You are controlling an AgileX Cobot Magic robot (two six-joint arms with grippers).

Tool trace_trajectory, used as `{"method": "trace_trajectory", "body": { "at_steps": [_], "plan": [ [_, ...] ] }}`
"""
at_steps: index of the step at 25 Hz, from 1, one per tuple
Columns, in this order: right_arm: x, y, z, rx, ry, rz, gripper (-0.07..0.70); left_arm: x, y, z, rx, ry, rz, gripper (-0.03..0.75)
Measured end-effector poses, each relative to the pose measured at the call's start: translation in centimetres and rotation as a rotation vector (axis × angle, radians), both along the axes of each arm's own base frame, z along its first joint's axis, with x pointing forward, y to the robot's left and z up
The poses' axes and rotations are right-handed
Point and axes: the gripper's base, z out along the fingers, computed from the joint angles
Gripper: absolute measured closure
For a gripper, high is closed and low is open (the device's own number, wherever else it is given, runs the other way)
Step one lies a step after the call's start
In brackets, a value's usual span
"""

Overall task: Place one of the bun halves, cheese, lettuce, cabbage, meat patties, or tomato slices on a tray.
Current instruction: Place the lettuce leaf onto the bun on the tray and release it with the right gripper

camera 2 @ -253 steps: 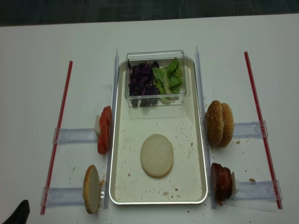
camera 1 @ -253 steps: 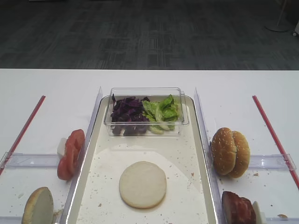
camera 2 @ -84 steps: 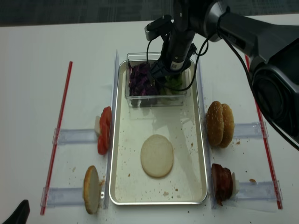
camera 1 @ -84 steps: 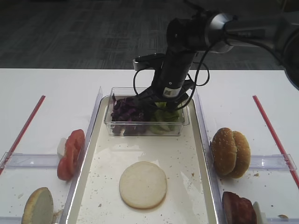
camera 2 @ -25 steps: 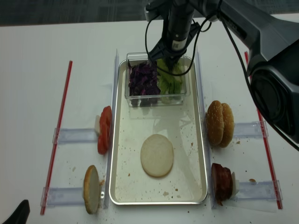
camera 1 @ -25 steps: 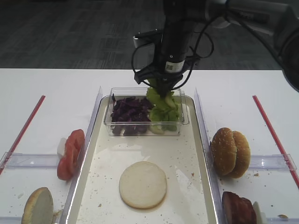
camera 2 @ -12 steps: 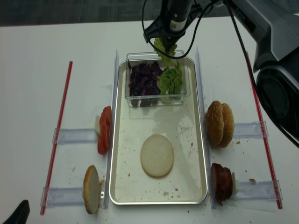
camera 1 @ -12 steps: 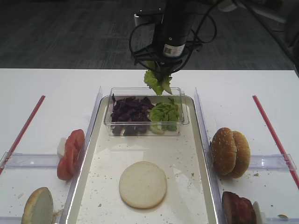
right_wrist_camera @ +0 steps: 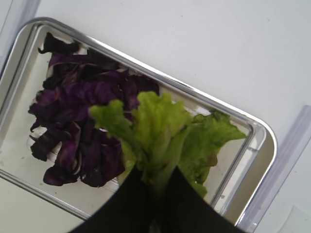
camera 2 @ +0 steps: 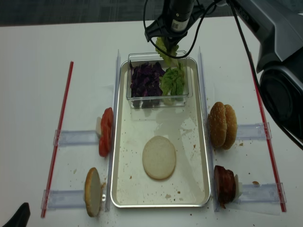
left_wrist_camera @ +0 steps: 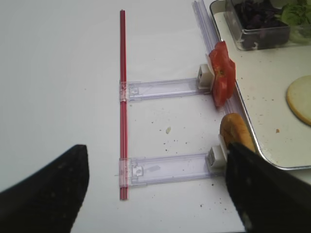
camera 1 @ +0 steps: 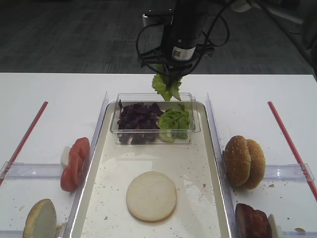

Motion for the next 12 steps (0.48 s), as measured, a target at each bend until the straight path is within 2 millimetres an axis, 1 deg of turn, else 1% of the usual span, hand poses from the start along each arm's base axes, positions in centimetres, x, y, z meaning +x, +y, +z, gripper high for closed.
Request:
{"method": "trace_trajectory", "body": {
  "at_steps": [4, 8, 12],
  "plan": [
    [-0.4, -0.2, 1.1, 0.011, -0.014, 0.000, 0.561, 0.0, 0.0, 0.0, 0.000, 0.000, 0.000, 0.181],
    [-1.2, -0.3, 3.5, 0.056, -0.042, 0.001, 0.561, 0.0, 0.0, 0.0, 0.000, 0.000, 0.000, 0.181],
    [-2.2, 0.0, 5.4, 0.093, -0.067, 0.013, 0.561, 0.0, 0.0, 0.0, 0.000, 0.000, 0.000, 0.181]
  ]
}}
